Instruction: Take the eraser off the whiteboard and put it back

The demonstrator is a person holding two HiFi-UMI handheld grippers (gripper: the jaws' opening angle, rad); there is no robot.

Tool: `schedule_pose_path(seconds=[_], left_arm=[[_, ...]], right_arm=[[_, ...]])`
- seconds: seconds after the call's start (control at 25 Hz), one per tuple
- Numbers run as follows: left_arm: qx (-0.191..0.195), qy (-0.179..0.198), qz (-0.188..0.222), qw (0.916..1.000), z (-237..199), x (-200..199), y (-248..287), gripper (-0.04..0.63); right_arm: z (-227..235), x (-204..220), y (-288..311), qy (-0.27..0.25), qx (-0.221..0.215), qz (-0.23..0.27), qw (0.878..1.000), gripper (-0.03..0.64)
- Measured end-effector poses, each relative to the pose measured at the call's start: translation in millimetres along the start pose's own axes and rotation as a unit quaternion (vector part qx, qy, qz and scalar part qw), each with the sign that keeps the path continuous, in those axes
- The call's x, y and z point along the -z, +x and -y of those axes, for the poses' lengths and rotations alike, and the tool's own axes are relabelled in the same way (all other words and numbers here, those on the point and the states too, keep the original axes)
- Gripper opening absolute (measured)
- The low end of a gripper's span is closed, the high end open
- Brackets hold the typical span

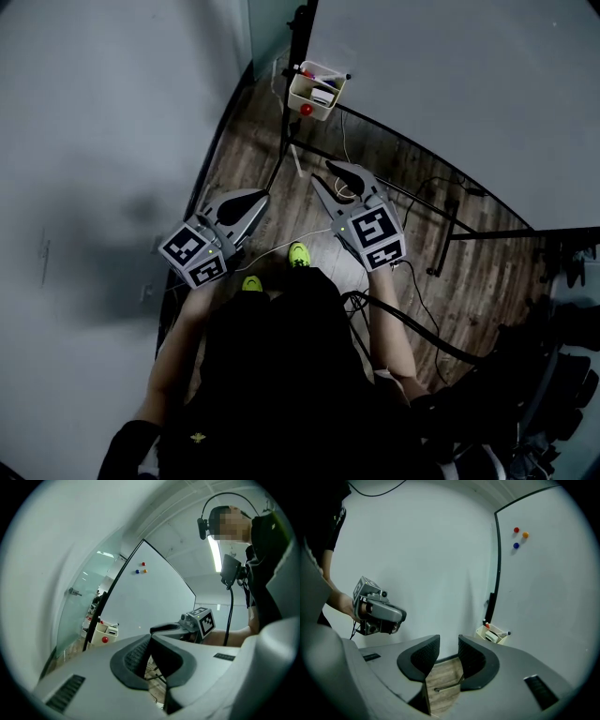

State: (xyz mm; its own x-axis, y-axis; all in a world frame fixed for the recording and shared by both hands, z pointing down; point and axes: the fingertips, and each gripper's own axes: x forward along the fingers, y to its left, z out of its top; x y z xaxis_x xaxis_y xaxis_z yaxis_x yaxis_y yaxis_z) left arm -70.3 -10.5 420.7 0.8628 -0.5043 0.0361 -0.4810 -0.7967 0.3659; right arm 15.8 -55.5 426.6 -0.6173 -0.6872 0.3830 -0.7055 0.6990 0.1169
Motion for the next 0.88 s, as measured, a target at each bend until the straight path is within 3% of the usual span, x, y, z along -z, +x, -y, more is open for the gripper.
schedule_pose_path(seconds=[0.32,0.88], left_arm=[[0.037,0.005,0.001,0.9993,23.2,-3.9,-32.5,0.026],[0.097,-0.011,-0.016,0.9951,52.2,18.0,-90.4,0.026]], right_arm=[[-46.7,-17.4,-16.5,-0.012,0.015,-0.001,1.000,0.066],[-141.2,-0.8,-33.1,0.021,0.037,-0.026,0.999,0.029]])
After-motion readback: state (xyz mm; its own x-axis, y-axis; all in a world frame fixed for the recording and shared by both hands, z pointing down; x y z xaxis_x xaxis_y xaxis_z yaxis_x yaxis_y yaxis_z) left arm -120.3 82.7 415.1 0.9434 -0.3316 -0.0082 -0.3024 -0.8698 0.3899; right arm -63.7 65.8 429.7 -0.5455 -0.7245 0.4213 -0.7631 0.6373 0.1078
